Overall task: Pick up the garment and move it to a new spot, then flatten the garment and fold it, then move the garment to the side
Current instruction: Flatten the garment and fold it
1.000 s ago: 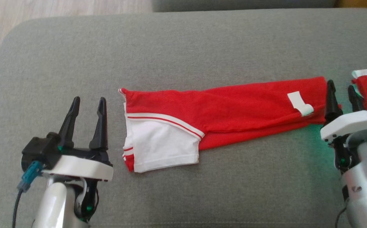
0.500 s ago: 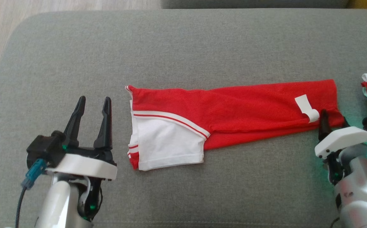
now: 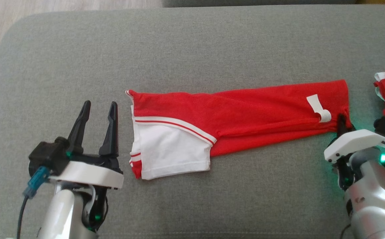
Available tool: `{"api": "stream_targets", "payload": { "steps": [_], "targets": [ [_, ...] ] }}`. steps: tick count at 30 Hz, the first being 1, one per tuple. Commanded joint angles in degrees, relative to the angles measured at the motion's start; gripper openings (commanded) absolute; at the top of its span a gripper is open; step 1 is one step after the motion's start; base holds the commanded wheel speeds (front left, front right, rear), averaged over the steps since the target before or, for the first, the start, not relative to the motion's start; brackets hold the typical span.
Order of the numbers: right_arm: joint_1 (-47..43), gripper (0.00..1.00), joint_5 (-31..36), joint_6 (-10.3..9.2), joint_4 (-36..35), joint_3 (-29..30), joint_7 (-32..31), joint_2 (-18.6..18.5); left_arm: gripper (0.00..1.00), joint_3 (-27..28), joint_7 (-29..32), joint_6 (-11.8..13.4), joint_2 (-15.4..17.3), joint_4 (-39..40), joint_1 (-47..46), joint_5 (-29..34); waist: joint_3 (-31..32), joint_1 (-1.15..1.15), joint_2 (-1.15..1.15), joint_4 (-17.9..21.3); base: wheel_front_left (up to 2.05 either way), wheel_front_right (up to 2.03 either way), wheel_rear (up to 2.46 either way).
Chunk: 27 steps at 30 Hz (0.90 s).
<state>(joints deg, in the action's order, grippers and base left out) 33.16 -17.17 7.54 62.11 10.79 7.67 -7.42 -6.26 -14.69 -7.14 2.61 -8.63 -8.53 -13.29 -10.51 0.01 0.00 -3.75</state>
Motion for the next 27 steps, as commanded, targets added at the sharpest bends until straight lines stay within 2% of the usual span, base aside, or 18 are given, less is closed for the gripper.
{"api": "stream_targets", "payload": {
  "steps": [1, 9, 15, 20, 27],
  "targets": [
    [0.6, 0.00, -0.1, -0.05, -1.2, -1.4, 1.5, -0.2, 1.00, 1.8, -0.3, -0.3, 0.3, 1.7, -2.2, -0.3, 0.3, -0.01, 0.00, 0.0, 0.00, 0.00, 0.00],
    [-0.3, 0.00, 1.4, -0.05, -1.0, 1.2, 4.8, -3.6, 1.00, 2.0, -0.3, -0.3, 0.3, 1.5, -1.4, -0.5, 2.6, -0.01, 0.00, 0.1, 0.00, 0.00, 0.00],
    [-0.4, 0.00, 1.8, -0.05, -2.8, 1.2, 5.9, -2.2, 1.00, 1.8, -0.3, -0.3, 0.3, 1.5, -0.4, -0.8, 4.6, -0.01, 0.00, 0.1, 0.00, 0.00, 0.00],
    [0.2, 0.00, 0.3, -0.05, -7.4, -2.4, 5.6, 1.2, 1.00, 1.7, -0.3, -0.3, 0.3, 1.6, 0.2, -1.1, 6.0, -0.01, 0.00, -0.8, 0.00, 0.00, 0.00],
    [-1.8, 0.00, -4.3, -0.05, -17.2, -12.5, 2.5, 4.2, 1.00, 1.3, -0.3, -0.3, 0.3, 1.6, 1.2, -1.1, 8.3, -0.01, 0.00, -3.8, 0.00, 0.00, 0.00]
  ]
}}
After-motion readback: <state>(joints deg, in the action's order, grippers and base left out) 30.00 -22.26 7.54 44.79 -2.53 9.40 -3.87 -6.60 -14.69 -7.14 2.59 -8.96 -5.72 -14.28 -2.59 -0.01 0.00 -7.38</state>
